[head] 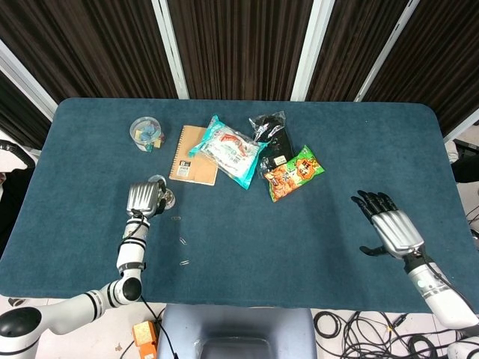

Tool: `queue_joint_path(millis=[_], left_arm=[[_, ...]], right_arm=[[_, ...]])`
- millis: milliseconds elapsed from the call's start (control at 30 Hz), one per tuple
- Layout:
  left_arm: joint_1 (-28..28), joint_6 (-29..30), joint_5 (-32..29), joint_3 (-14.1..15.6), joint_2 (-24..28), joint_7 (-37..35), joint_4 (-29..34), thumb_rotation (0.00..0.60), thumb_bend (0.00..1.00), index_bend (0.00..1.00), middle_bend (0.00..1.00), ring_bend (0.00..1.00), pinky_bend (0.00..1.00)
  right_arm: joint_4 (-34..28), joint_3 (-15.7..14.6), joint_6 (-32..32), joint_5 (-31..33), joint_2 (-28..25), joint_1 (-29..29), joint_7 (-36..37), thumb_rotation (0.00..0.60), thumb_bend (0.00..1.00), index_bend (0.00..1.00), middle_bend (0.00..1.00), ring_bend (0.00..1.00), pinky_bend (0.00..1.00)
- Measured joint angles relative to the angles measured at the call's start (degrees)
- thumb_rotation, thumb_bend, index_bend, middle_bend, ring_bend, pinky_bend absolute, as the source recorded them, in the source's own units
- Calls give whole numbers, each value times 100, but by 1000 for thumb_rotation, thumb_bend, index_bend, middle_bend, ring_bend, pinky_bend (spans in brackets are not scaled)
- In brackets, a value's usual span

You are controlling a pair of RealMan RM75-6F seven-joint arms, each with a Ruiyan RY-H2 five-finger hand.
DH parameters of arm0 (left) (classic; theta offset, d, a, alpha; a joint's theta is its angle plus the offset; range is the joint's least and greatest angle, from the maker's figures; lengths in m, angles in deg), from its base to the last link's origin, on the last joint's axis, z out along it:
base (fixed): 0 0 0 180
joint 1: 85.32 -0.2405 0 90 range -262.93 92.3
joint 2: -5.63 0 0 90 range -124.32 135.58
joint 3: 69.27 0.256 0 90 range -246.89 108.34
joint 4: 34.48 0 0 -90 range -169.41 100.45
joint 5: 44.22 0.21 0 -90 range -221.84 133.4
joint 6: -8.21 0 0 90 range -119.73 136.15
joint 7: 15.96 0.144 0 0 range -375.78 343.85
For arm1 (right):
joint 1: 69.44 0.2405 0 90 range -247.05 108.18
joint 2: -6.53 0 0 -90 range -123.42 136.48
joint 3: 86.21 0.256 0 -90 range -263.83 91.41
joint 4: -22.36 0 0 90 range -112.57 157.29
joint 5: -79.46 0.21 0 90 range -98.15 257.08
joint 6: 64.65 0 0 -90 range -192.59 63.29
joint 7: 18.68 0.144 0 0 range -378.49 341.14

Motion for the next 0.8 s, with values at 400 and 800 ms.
queue_joint_path(millis=[400, 800], left_arm=[[-323, 303, 595, 399, 478, -356, 1483, 600, 389, 492, 1000, 1000, 1000], [-350, 293, 518, 798, 94, -84, 1075, 600, 374, 447, 1000, 1000, 1000]], right_arm=[[125, -24, -20, -119, 14, -26, 253, 600, 55, 0, 0, 0, 0], [155, -61, -32, -184, -45, -60, 402, 600, 55, 0, 0, 0, 0]])
